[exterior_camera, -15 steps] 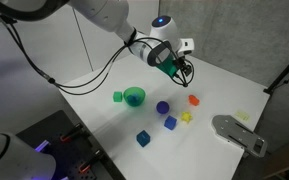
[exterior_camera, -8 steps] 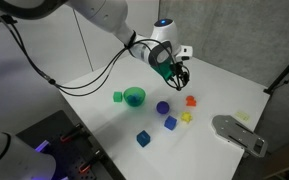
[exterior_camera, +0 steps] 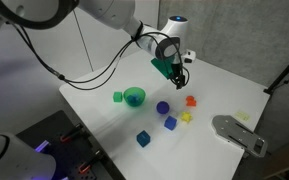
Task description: Put the orange toy on the table then put the yellow toy in the bowl
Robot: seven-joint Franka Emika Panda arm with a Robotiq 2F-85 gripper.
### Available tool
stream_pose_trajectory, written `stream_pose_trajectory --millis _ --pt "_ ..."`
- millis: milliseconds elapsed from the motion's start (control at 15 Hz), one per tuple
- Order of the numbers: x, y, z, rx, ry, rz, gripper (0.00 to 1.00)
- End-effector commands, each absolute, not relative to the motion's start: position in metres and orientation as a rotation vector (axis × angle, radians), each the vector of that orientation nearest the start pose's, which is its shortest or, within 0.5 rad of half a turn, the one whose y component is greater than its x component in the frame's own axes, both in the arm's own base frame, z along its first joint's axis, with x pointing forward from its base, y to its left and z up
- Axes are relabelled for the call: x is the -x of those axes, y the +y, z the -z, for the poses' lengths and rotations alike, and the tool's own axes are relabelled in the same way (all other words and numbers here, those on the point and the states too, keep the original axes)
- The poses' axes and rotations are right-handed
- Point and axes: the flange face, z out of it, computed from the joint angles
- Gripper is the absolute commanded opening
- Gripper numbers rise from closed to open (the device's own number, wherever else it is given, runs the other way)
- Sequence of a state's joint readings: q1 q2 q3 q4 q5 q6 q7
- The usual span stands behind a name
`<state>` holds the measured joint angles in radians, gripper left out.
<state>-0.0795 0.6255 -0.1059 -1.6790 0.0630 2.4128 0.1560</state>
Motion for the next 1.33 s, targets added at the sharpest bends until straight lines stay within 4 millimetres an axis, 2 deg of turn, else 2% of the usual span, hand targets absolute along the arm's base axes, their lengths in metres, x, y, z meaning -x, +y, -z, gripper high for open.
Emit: stream_pose_trajectory --millis 0,800,1267 --pt "-0.699 -0.137 -0.239 3.089 0.577 0.123 1.0" --pt "-0.721 -0.198 -0.15 3.126 0.662 0.099 1.0" --pt "-0.718 -0.228 -0.113 3.162 0.707 0.066 1.0"
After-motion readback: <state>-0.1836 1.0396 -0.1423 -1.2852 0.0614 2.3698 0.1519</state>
